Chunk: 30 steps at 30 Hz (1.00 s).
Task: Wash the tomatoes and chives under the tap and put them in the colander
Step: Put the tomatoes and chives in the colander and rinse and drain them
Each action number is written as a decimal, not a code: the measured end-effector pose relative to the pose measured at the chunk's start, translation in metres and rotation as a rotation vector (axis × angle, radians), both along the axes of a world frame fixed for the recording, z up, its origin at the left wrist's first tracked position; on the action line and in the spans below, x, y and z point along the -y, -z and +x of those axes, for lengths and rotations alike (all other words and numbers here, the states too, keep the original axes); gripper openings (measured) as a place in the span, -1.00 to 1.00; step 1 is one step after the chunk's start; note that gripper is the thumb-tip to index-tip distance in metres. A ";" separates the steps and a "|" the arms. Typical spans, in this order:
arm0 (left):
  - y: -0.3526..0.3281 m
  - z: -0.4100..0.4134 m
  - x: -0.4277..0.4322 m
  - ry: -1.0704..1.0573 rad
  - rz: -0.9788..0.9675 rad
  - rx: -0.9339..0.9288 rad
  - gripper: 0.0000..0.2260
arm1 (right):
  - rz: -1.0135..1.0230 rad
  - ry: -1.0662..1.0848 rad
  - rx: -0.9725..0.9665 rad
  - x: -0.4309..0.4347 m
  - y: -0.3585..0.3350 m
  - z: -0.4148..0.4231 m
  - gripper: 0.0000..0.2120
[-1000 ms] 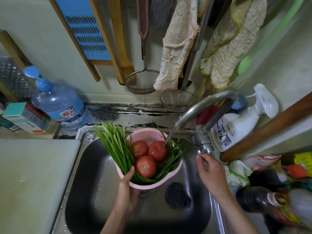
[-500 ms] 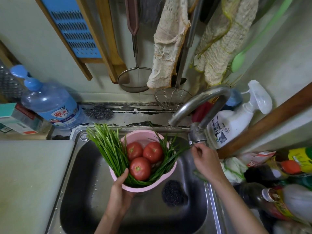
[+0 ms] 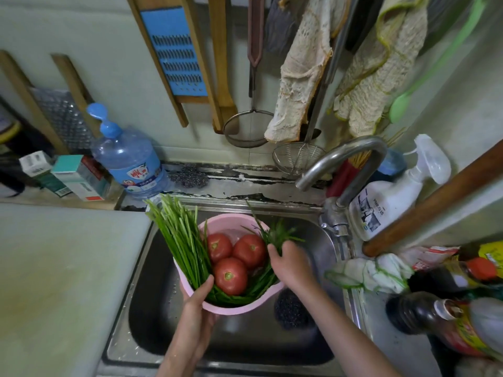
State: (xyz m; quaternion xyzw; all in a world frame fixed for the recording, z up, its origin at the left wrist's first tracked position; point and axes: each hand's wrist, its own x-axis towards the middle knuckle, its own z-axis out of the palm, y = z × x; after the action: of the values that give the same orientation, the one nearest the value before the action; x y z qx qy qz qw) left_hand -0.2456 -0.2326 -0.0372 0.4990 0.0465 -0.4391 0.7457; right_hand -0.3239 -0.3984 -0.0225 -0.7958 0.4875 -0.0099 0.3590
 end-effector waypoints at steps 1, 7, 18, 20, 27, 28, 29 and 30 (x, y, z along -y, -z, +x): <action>-0.001 -0.001 -0.003 -0.015 0.004 -0.001 -0.58 | -0.113 -0.076 -0.038 -0.002 0.002 0.003 -0.71; -0.004 0.001 -0.014 -0.144 0.086 0.103 -0.43 | -0.318 -0.401 -0.133 -0.025 0.015 0.012 -0.46; 0.000 0.016 -0.026 -0.055 0.241 0.301 -0.43 | -0.065 -0.246 -0.034 -0.089 0.033 0.043 0.02; 0.002 0.019 -0.027 -0.040 0.252 0.325 -0.42 | -0.032 -0.206 -0.020 -0.096 0.032 0.052 0.07; 0.003 0.035 -0.026 0.019 0.291 0.402 -0.41 | 0.019 -0.072 0.037 -0.108 0.044 0.076 0.12; 0.003 0.037 -0.026 0.031 0.305 0.415 -0.41 | 0.031 -0.057 0.038 -0.109 0.047 0.078 0.13; 0.005 0.039 -0.027 0.044 0.317 0.428 -0.42 | 0.048 -0.045 0.038 -0.110 0.049 0.080 0.15; 0.006 0.041 -0.028 0.057 0.329 0.439 -0.42 | 0.065 -0.036 0.038 -0.111 0.050 0.081 0.15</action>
State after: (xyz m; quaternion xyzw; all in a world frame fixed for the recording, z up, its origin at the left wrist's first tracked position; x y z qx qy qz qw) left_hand -0.2044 -0.2049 -0.0433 0.6978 -0.0595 -0.3277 0.6341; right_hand -0.2432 -0.2874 -0.0723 -0.7921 0.4662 -0.0025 0.3939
